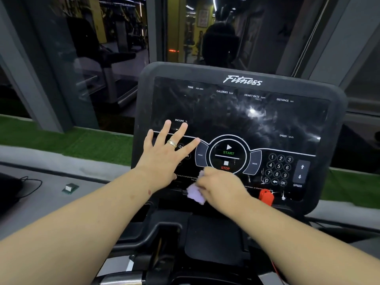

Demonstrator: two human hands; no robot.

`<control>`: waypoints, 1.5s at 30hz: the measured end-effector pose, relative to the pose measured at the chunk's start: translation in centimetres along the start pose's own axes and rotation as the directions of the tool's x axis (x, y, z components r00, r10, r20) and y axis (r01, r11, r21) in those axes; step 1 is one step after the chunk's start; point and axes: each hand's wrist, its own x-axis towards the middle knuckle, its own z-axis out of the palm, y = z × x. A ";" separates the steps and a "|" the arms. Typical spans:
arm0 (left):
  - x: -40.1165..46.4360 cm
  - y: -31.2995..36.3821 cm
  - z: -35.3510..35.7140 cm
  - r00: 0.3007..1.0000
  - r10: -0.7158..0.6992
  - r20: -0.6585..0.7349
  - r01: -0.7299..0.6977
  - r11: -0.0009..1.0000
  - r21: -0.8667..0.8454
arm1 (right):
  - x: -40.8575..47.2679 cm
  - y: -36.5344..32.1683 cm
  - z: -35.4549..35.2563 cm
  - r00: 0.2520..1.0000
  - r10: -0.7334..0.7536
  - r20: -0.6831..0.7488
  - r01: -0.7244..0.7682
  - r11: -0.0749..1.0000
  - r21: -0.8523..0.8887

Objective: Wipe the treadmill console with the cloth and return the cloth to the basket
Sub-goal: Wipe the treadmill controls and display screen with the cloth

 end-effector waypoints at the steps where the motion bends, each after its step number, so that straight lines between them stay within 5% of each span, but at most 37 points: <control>1: 0.0 0.0 0.0 1.000 0.001 -0.002 -0.001 1.000 -0.002 | -0.8 0.9 -0.7 0.999 0.026 0.043 -0.025 1.000 -0.011; 11: 0.1 0.1 -0.1 1.000 -0.006 0.016 0.006 1.000 -0.016 | 0.5 -1.7 0.8 0.995 0.070 -0.064 -0.070 0.998 0.002; 17: 0.1 0.4 -0.1 1.000 -0.010 0.011 0.010 1.000 -0.012 | -2.7 1.8 -1.7 0.987 0.158 0.021 -0.157 0.985 -0.068; 22: 0.1 0.5 -0.1 1.000 -0.025 0.010 0.025 1.000 -0.010 | 0.8 -3.5 0.6 0.991 0.092 -0.095 -0.085 0.993 0.078; 25: 0.0 0.4 -0.1 1.000 -0.015 0.019 0.015 1.000 0.001 | -0.5 -2.1 -1.4 0.998 -0.016 -0.067 0.015 1.000 -0.021; 28: 0.1 0.3 -0.1 1.000 -0.016 0.007 0.016 1.000 -0.006 | 0.9 2.9 -7.9 0.971 0.157 -0.181 -0.193 0.959 -0.205; 31: 0.1 0.4 -0.2 1.000 -0.019 0.022 0.019 1.000 0.002 | 2.4 5.2 -10.8 0.858 0.334 -0.389 -0.403 0.909 -0.107; 38: 0.0 0.5 0.1 0.999 -0.030 -0.010 0.030 0.999 0.009 | -2.8 -0.3 -3.3 0.990 0.128 0.054 -0.122 0.987 -0.107; 41: 0.1 0.6 0.1 1.000 -0.024 0.002 0.023 1.000 0.017 | 2.0 2.0 -9.1 0.974 0.201 -0.103 -0.218 0.955 -0.200; 43: 0.1 0.5 0.1 0.999 -0.029 0.014 0.029 0.999 0.025 | 4.5 3.4 -11.7 0.910 0.295 -0.290 -0.346 0.927 -0.145; 45: 0.1 0.4 -0.1 0.999 -0.022 0.029 0.021 1.000 0.022 | 4.2 3.1 -10.7 0.890 0.324 -0.322 -0.374 0.922 -0.106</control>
